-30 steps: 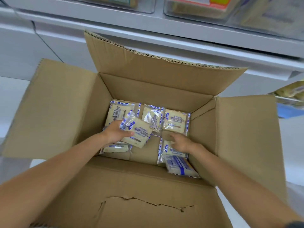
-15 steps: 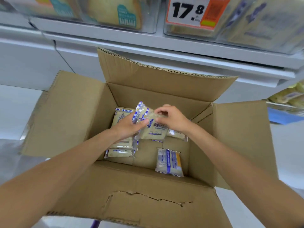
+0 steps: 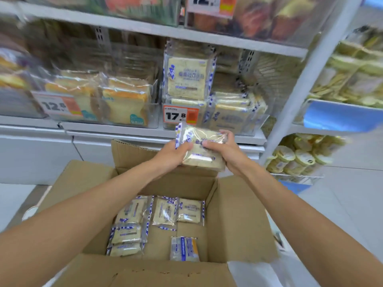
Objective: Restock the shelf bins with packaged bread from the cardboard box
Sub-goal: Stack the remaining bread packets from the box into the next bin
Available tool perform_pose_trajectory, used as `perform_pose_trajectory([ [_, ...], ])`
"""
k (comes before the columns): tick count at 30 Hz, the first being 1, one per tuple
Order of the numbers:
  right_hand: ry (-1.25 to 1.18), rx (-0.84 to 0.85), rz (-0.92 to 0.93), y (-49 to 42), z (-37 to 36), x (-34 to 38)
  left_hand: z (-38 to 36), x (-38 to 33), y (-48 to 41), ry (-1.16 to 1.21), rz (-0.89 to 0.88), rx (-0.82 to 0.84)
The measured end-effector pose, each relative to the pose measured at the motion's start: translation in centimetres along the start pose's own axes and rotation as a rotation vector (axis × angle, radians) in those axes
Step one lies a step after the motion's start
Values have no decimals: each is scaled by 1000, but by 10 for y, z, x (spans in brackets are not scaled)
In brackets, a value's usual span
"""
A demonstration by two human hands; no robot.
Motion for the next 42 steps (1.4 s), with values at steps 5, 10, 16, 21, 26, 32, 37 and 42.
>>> perform_pose_trajectory([
  [5,-198,-90,149,2,56,78,14,-82,-56,-224,-305,-217],
  [10,-373,-163,170,-37,96,125,48,-114,-114,-836,-694,-467],
  [16,-295,-300,194,-109,117,169,50,-95,-137,-1084,-949,-466],
  [21,-186,-391,415,-176,128,219,52,-92,-139,-1103,-965,-504],
  [26,107,-395,599,-177,93,243,51,-91,-136,-1101,-995,-552],
  [32,433,-605,563,-199,101,239,50,-91,-135,-1090,-980,-533],
  [37,486,-513,453,-210,90,232,50,-91,-134,-1092,-976,-530],
  [42,400,-498,566,-207,94,238,50,-90,-134,-1094,-986,-542],
])
Point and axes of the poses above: each hand's wrist, its own y-axis away from the middle knuckle, its own z-axis out of the back of the hand, x = y × z, the point moved 7 cm from there along -y, towards the middle knuckle, and after that the axes turned 13 degrees about -z, right-handed, at the moved point
